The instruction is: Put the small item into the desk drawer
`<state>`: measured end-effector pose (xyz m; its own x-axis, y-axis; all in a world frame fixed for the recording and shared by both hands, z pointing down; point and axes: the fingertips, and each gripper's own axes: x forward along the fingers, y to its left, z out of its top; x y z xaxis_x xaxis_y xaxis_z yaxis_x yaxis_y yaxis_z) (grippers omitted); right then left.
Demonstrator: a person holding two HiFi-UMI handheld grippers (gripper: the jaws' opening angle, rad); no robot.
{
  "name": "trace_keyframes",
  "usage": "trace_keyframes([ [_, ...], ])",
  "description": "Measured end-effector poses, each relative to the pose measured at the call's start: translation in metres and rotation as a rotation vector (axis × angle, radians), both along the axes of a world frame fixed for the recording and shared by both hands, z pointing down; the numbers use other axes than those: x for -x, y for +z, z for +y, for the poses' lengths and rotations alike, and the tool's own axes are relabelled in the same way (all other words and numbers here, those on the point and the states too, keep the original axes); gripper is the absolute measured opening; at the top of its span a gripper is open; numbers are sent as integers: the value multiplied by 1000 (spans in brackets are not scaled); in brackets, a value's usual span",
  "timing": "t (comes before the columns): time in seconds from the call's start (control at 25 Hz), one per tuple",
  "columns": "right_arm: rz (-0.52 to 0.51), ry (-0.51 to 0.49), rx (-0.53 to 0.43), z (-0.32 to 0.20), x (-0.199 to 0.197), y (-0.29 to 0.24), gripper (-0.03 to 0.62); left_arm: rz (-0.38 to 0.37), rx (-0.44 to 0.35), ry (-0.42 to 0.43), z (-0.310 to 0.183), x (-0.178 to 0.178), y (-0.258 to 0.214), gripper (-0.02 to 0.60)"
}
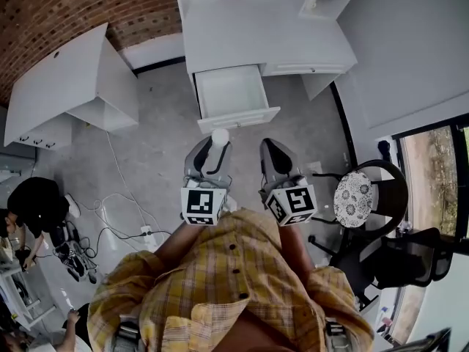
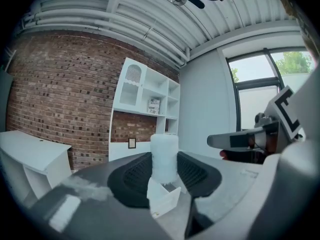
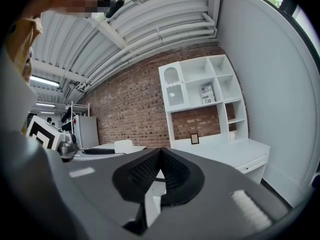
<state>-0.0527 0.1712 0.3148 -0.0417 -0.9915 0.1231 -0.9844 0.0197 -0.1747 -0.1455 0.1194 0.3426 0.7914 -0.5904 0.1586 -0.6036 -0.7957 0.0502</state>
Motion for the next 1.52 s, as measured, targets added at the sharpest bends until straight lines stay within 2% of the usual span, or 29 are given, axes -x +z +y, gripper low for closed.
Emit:
trace_keyframes([
  [0.4,1,17,-10,-79,-31,6,-2,-13,-15,27,-81,-36,5,169],
  [0.88,-20,-9,11,-123,-54,20,-2,-44,40,-14,-122,-58,25,169],
  [1.28,-36,-139,64,-188,-101,38,-2,-103,118,-134,-168,-102,53,169],
  [1.52,-50,-260,116,-230,-121,57,-2,-146,185,-286,-204,-114,78,169],
])
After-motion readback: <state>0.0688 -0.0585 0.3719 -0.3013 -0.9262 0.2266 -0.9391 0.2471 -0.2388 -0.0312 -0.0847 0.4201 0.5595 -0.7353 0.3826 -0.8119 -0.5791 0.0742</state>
